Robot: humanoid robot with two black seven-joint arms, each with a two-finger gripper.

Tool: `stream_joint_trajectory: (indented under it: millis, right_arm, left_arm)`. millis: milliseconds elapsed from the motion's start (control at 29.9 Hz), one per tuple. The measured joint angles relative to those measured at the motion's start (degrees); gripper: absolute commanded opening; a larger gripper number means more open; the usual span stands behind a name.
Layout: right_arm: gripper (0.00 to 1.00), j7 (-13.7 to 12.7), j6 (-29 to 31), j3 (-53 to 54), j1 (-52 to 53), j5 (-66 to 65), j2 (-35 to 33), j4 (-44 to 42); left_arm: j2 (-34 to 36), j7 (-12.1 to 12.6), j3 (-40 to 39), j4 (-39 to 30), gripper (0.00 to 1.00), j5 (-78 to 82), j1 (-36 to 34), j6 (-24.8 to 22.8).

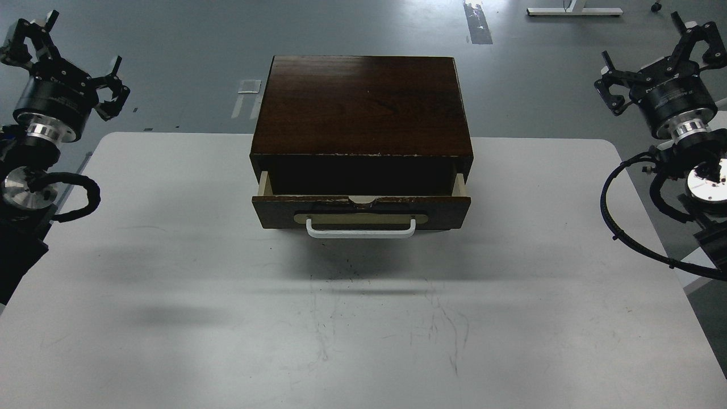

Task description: Put corn in drawer with both arms

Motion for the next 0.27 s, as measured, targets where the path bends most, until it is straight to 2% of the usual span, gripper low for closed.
stream_joint_trajectory:
  millis: [268]
  right_arm:
    - [1.00, 0.1, 0.0, 0.4, -1.7, 0.0, 0.1, 0.7]
  left_arm:
    - [-1.7, -1.2, 0.0, 0.1, 0.98, -0.2, 1.5, 0.0]
